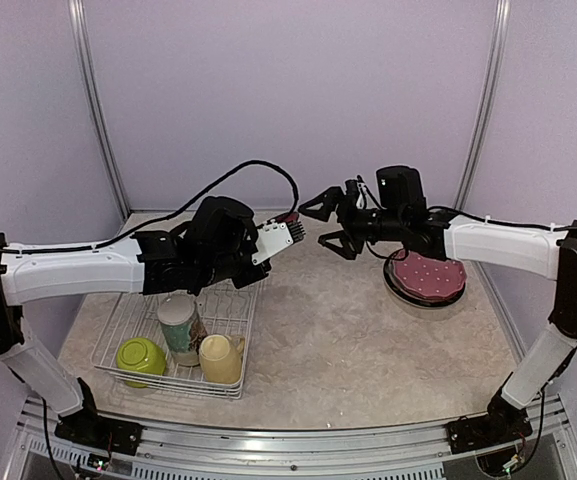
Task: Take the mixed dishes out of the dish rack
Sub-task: Pass from the left arm to the right, then place the plate with another plate, then grab the cup from the dish rack.
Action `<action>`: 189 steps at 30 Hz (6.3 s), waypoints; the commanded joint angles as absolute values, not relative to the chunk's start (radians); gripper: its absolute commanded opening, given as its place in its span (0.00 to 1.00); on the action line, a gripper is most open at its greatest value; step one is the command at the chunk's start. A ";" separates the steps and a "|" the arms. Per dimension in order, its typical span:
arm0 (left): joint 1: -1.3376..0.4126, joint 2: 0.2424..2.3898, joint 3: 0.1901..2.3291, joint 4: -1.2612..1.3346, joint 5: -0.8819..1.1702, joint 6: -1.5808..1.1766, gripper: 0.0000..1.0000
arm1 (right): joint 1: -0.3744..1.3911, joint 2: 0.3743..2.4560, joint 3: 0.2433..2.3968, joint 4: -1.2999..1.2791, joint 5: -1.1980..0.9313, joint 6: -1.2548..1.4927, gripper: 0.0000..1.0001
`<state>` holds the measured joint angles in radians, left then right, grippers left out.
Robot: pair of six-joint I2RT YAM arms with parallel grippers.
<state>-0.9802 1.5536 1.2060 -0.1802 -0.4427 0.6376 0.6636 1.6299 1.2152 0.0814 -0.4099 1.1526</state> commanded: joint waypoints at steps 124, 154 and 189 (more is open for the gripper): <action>-1.009 1.502 1.262 -0.174 -0.523 0.480 0.94 | -0.031 1.421 0.907 -0.373 -0.205 0.587 0.72; -0.984 1.496 1.313 -0.249 -0.479 0.370 0.99 | -0.003 1.199 0.874 -0.536 0.034 0.484 1.00; -0.658 1.262 1.267 -1.207 0.034 -0.657 0.99 | -0.003 1.064 0.788 -0.373 -0.221 0.522 1.00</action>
